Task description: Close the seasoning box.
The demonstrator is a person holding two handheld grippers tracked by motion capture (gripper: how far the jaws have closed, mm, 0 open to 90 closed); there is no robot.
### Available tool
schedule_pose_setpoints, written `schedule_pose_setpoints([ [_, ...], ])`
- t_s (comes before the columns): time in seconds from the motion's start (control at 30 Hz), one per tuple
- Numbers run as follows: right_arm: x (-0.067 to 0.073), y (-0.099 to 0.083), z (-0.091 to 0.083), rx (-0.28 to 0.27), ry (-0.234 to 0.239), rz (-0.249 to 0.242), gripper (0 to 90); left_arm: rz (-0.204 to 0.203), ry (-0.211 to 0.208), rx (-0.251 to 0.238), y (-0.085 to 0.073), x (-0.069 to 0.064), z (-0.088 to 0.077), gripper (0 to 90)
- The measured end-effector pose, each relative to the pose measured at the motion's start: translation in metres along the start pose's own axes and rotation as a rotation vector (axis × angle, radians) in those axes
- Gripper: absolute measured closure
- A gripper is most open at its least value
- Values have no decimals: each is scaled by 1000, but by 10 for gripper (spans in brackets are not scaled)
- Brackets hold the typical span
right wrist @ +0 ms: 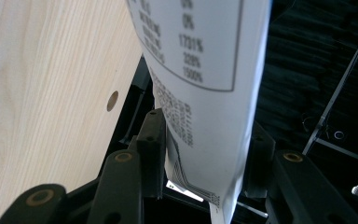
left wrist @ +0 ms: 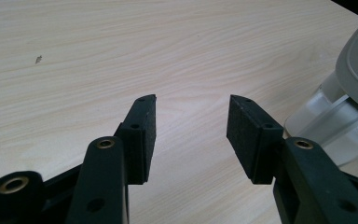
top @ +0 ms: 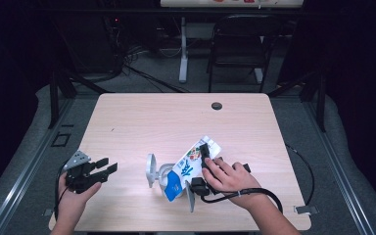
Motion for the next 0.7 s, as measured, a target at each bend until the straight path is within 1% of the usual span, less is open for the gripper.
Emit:
schedule_pose_setpoints([
  [0.1,0,0,0,-1,2,4,600,0,0,1,0,0,0,529],
  [0.13,0,0,-1,8,1,-2,600,0,0,1,0,0,0,529],
  [0.17,0,0,0,-1,2,5,600,1,0,1,0,0,0,529],
  [0.33,-1,0,-1,8,2,-2,601,1,0,-1,0,0,0,529],
  [0.4,0,0,0,-1,-1,2,601,1,1,-1,0,0,0,529],
  [0.53,0,0,0,-1,0,4,601,1,0,-1,0,0,0,529],
  [0.57,-1,0,-1,10,0,-5,601,1,0,-1,0,0,0,529],
  [0.7,-1,0,0,1,-1,-1,602,1,0,-2,0,0,0,529],
])
Point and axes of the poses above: each handheld gripper's, and its own axes: z roughly forward along the jaws, y roughly out of its top, x roughly to its left, the point moved 5 cm from there along z, roughly forward along the jaws, and after that the axes turned 8 degrees about -z, right-handed, at the moved point
